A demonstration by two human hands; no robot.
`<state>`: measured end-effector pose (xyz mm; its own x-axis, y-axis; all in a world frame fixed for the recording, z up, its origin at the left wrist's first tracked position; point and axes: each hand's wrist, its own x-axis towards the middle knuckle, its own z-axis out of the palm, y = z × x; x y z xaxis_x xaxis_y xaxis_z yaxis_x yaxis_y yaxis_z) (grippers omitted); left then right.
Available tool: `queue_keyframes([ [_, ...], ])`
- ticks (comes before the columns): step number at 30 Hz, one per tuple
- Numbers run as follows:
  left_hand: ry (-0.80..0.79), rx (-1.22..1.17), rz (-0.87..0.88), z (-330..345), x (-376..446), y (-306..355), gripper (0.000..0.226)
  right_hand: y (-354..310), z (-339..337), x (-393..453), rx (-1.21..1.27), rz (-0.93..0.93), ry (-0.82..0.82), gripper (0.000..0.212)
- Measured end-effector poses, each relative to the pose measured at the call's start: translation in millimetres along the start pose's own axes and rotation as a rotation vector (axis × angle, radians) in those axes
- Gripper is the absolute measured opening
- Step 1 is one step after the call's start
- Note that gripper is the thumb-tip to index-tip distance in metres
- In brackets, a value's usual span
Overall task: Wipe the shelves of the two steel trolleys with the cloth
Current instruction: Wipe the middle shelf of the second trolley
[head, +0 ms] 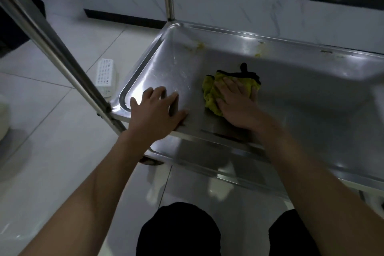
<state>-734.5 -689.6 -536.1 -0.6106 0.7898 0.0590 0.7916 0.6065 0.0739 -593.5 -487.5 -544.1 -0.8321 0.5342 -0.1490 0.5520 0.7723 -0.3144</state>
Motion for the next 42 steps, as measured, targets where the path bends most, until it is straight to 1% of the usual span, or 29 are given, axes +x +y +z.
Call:
queue_keyframes([
  [2,-0.014,0.002,0.005,2.3,-2.0,-7.6,0.063,-5.2,2.0,3.3,-0.013,-0.011,-0.011,0.055],
  [6,-0.034,-0.005,0.003,2.7,-4.5,-14.1,0.063,-11.2,3.2,5.4,-0.033,-0.021,-0.008,0.054],
  [9,-0.052,0.010,0.009,0.7,-3.6,-14.1,0.064,-22.8,1.7,20.7,-0.032,-0.065,-0.046,0.054],
  [13,-0.042,0.014,0.023,0.4,-5.5,-12.1,0.063,-57.1,8.7,69.0,-0.045,-0.172,-0.078,0.056],
  [17,-0.030,-0.029,0.022,3.5,-3.3,-14.8,0.059,-110.6,12.4,127.5,-0.111,-0.380,-0.073,0.053],
  [20,-0.025,-0.029,0.027,8.1,-2.9,-15.4,0.070,-151.8,20.4,156.6,-0.159,-0.447,-0.109,0.057],
  [23,-0.031,-0.007,0.018,7.9,-3.6,-16.8,0.081,-166.6,26.8,162.8,-0.109,-0.423,-0.093,0.056],
  [25,-0.039,-0.008,0.008,7.2,-3.9,-15.8,0.081,-158.3,25.5,153.8,-0.036,-0.417,-0.083,0.055],
  [27,-0.044,-0.017,-0.008,6.8,-4.6,-13.2,0.079,-144.0,20.9,143.2,-0.023,-0.421,-0.059,0.054],
  [31,-0.066,0.004,-0.009,1.0,-2.0,-6.7,0.075,-92.1,8.6,126.2,0.002,-0.426,-0.035,0.049],
  [33,-0.078,0.027,-0.002,-2.1,-1.4,-3.8,0.072,-59.8,4.8,114.1,0.037,-0.348,-0.046,0.053],
  [35,-0.086,0.025,-0.017,-1.8,0.7,-0.4,0.058,-30.6,5.3,96.6,0.084,-0.224,-0.045,0.057],
  [38,-0.036,-0.031,-0.073,-5.4,12.7,12.1,0.037,2.3,5.0,71.6,0.080,-0.144,0.006,0.056],
  [39,-0.013,-0.014,-0.075,-6.7,20.1,18.1,0.036,12.1,2.7,63.3,0.082,-0.130,0.013,0.055],
  [42,0.020,0.008,-0.062,-10.6,44.4,35.0,0.044,44.6,-6.5,37.9,0.088,-0.084,0.023,0.053],
])
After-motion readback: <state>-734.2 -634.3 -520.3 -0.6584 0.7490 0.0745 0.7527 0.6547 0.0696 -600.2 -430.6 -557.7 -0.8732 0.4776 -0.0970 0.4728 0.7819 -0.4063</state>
